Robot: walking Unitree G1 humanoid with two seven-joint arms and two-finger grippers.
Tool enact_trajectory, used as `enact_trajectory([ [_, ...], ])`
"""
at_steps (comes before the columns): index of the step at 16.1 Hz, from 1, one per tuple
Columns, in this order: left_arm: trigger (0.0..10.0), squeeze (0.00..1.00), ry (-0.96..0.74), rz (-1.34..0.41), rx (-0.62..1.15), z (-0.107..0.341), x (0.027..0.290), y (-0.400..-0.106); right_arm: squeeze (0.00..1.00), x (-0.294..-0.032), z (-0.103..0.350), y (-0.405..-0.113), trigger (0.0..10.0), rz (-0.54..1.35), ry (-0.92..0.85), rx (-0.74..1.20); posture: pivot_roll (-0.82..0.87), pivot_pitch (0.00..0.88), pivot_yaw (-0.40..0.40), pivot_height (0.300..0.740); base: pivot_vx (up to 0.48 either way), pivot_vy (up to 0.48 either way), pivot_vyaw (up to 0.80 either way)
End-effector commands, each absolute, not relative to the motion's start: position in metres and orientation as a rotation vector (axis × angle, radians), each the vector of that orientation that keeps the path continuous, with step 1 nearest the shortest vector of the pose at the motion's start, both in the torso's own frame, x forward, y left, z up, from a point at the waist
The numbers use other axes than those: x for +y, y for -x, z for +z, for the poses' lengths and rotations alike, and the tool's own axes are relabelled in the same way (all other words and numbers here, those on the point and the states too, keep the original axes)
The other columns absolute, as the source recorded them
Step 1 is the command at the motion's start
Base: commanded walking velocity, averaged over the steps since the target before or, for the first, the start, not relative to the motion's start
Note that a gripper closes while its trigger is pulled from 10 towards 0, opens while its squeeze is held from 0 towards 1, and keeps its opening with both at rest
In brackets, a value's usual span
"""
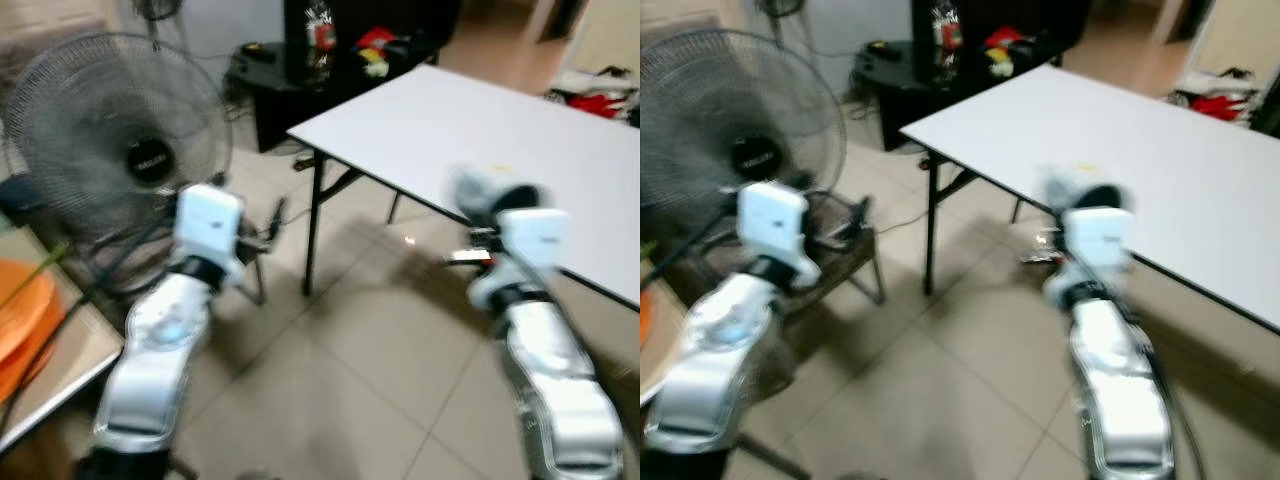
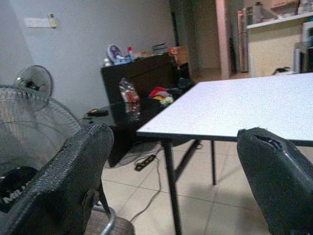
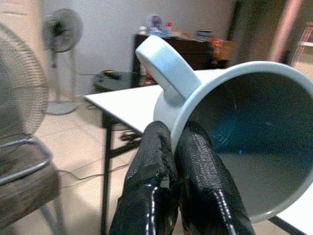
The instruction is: Setting the table
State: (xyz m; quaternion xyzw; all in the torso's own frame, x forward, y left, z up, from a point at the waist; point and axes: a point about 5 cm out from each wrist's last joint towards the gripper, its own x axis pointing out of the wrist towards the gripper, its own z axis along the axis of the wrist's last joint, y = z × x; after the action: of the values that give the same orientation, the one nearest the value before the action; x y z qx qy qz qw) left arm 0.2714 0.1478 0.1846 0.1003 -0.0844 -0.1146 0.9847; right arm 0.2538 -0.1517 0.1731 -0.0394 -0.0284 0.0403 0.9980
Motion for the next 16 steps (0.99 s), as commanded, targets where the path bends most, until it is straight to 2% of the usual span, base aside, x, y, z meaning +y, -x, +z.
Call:
enact_trajectory([
  [1, 10.0, 0.0, -0.196, -0.244, -0.182, 0.186, 0.1436, -0.2707, 0.0, -0.1587, 0.1784, -0.2537, 10.0, 0.054, 0.1, -0.079, 0.0, 0.0, -0.012, 0.74, 0.296, 0.0, 0.0],
  [13, 10.0, 0.0, -0.2, -0.247, -0.176, 0.1858, 0.1461, -0.2758, 0.0, -0.1536, 0.1767, -0.2591, 10.0, 0.074, 0.06, -0.069, 0.0, 0.0, -0.012, 0.74, 0.312, 0.0, 0.0],
  [16, 10.0, 0.0, -0.199, -0.245, -0.169, 0.1849, 0.147, -0.2764, 0.0, -0.1517, 0.1757, -0.2605, 10.0, 0.087, 0.057, -0.063, 0.01, 0.0, -0.012, 0.74, 0.365, 0.0, -0.69],
])
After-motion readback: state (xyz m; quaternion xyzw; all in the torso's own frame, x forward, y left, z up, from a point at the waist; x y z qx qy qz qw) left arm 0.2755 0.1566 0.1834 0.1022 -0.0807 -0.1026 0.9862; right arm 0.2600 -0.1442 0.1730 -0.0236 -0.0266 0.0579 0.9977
